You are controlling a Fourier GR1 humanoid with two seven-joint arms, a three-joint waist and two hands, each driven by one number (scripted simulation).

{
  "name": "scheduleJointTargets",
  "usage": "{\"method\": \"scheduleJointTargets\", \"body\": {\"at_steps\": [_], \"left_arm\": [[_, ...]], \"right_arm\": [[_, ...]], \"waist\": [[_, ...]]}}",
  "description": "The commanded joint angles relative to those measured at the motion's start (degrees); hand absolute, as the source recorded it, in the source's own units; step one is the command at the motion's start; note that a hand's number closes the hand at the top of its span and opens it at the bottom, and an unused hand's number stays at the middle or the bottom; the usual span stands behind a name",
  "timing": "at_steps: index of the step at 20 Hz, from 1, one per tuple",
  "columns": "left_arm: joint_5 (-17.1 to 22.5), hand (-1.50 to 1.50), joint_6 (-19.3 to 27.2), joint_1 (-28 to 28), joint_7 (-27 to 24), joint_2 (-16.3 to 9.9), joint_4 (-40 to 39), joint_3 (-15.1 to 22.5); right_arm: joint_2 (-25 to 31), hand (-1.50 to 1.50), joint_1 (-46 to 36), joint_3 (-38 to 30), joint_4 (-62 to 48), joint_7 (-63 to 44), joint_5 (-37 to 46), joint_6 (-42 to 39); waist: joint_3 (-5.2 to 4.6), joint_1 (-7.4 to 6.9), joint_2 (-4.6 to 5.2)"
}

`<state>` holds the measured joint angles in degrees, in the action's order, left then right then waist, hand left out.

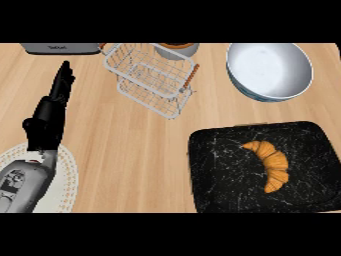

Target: Pick the croissant from the tray and place it in the tiered basket

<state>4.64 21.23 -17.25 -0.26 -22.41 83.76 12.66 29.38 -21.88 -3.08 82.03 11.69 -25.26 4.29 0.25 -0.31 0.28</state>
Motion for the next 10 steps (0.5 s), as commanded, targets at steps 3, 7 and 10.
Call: {"method": "scheduleJointTargets", "body": {"at_steps": [3,7,10], "left_arm": [[3.7,0.0,-5.9,4.7,-2.4,3.8,-0.4,2.4],[6.6,0.0,-11.3,6.5,-1.4,6.3,-1.5,6.9],[8.6,0.0,-14.4,8.7,-4.3,6.6,-3.8,5.9]], "right_arm": [[-6.0,-1.5,1.7,9.3,0.8,-6.8,5.4,3.8],[-0.9,-1.5,0.2,17.8,-7.1,-12.4,21.0,10.5],[-20.2,-1.5,3.1,19.3,-10.6,-5.7,12.7,12.5]], "waist": [[-0.35,-0.28,-0.25],[-1.02,-1.83,0.71],[-0.24,-0.81,0.17]]}}
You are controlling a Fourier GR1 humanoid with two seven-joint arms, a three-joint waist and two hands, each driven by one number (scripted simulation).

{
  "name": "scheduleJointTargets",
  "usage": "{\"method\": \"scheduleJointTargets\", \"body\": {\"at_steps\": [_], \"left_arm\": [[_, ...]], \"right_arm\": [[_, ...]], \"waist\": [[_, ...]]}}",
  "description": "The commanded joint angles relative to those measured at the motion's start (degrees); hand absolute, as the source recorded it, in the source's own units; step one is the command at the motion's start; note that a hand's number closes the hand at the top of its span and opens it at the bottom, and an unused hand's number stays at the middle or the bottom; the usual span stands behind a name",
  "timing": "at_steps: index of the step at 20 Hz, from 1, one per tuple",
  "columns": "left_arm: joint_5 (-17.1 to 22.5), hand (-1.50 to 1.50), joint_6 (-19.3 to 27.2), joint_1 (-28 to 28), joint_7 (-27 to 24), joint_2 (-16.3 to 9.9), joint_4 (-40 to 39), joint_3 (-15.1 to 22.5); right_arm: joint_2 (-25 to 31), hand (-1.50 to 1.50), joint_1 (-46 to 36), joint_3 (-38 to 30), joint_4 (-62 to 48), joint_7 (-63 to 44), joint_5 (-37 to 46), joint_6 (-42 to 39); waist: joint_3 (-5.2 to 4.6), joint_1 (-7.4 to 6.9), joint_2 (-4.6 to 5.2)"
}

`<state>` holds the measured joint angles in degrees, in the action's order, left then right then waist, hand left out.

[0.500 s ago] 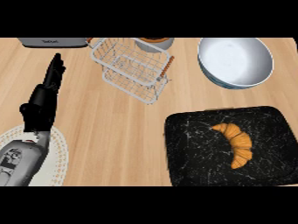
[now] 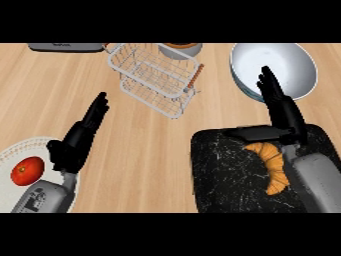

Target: Pick the croissant from the tray and place it in the tiered basket

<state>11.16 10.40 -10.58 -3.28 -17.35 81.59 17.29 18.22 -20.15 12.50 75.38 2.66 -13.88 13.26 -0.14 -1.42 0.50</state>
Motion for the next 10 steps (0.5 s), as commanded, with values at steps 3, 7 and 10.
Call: {"method": "scheduleJointTargets", "body": {"at_steps": [3,7,10], "left_arm": [[1.0,0.0,-4.4,1.5,-3.9,3.8,-5.7,-0.3],[2.1,0.0,-6.3,1.2,-3.1,1.2,-6.1,-2.6],[1.4,0.0,-5.1,4.0,-4.0,0.8,-4.9,-2.3]], "right_arm": [[-8.7,-1.5,-0.4,3.4,-2.6,6.5,5.5,3.5],[0.4,-1.5,3.1,9.0,11.0,-3.7,14.5,5.5],[10.8,-1.5,0.3,9.9,15.8,-15.9,19.0,1.9]], "waist": [[0.13,1.29,-0.41],[0.04,2.17,-0.72],[-0.17,2.82,-1.33]]}}
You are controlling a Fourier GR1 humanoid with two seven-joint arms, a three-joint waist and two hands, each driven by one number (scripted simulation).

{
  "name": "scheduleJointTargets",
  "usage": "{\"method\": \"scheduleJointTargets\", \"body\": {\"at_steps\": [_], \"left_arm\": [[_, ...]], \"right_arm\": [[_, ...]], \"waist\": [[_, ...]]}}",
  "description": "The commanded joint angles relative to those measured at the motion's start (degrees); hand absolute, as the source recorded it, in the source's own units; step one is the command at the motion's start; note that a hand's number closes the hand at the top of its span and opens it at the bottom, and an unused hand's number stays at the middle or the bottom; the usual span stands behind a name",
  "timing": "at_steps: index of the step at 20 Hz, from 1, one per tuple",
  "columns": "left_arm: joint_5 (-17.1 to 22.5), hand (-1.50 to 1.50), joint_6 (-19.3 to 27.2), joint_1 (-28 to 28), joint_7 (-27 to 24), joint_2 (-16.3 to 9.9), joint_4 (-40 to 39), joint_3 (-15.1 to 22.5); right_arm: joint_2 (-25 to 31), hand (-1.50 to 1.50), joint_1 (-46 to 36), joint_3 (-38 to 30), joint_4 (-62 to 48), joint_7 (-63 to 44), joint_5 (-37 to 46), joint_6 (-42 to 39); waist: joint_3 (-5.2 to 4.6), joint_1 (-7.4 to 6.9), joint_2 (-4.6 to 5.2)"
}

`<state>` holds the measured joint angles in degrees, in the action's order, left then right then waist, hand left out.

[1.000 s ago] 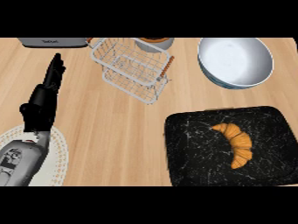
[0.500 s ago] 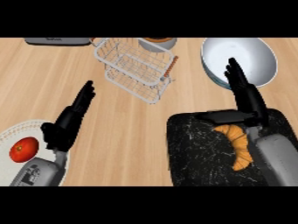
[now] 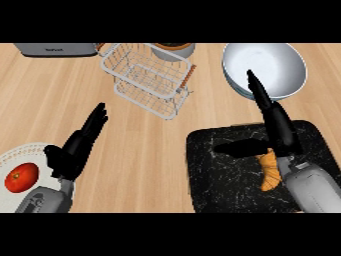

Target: Pick the croissant from the tray and place it in the tiered basket

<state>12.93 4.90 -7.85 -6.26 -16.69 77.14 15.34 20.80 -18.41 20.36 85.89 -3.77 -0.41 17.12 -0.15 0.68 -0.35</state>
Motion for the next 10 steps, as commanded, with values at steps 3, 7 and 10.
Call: {"method": "scheduleJointTargets", "body": {"at_steps": [3,7,10], "left_arm": [[0.2,0.0,-0.2,0.4,0.5,0.0,0.2,-0.2],[0.0,0.0,-1.1,1.5,-0.7,-0.5,-0.4,-0.1],[0.1,0.0,-1.2,1.1,-0.5,0.0,-0.5,-0.1]], "right_arm": [[17.7,-1.5,-4.5,4.8,4.4,-17.3,11.4,-9.1],[26.0,-1.5,-6.5,10.8,7.9,-27.6,14.5,-21.8],[29.4,-1.5,-8.4,13.8,14.5,-35.4,13.3,-31.1]], "waist": [[-0.46,0.85,-0.83],[-0.6,0.51,-0.87],[-0.37,0.64,-0.7]]}}
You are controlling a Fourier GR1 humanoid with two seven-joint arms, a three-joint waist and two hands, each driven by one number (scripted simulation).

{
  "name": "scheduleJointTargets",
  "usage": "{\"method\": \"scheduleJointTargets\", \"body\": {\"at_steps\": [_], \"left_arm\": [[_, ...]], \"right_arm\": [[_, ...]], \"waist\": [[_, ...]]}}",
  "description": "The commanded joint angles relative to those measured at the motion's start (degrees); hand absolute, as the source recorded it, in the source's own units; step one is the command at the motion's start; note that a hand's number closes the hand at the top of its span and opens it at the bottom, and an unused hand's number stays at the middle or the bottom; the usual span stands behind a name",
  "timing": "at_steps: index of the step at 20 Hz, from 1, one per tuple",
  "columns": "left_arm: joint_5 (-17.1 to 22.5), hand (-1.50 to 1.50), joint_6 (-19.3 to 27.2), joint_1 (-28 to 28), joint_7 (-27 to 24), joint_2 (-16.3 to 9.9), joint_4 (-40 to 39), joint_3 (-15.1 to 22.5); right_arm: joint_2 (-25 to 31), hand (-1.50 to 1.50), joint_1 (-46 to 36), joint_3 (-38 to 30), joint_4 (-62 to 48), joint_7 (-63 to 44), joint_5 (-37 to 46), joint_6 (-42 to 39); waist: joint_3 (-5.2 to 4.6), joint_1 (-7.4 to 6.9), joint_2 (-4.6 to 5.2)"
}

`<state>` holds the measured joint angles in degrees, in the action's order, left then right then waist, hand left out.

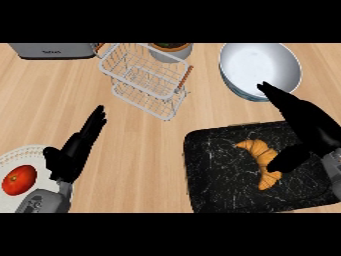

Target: Pick the croissant from the tray and place it in the tiered basket

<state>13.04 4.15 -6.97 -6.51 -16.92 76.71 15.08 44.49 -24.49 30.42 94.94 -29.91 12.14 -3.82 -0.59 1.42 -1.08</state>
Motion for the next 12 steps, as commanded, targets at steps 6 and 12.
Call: {"method": "scheduleJointTargets", "body": {"at_steps": [6,12], "left_arm": [[-0.2,0.0,-1.4,-2.2,-1.5,1.4,-2.7,-1.0],[-1.8,0.0,-2.6,-1.4,-4.9,2.6,-5.7,-1.6]], "right_arm": [[2.7,-1.5,-4.3,3.5,20.2,-31.3,-7.4,-19.5],[-1.5,-1.5,-2.8,4.7,25.4,-41.5,-3.6,-17.8]], "waist": [[0.45,-0.54,0.78],[0.49,-0.84,0.94]]}}
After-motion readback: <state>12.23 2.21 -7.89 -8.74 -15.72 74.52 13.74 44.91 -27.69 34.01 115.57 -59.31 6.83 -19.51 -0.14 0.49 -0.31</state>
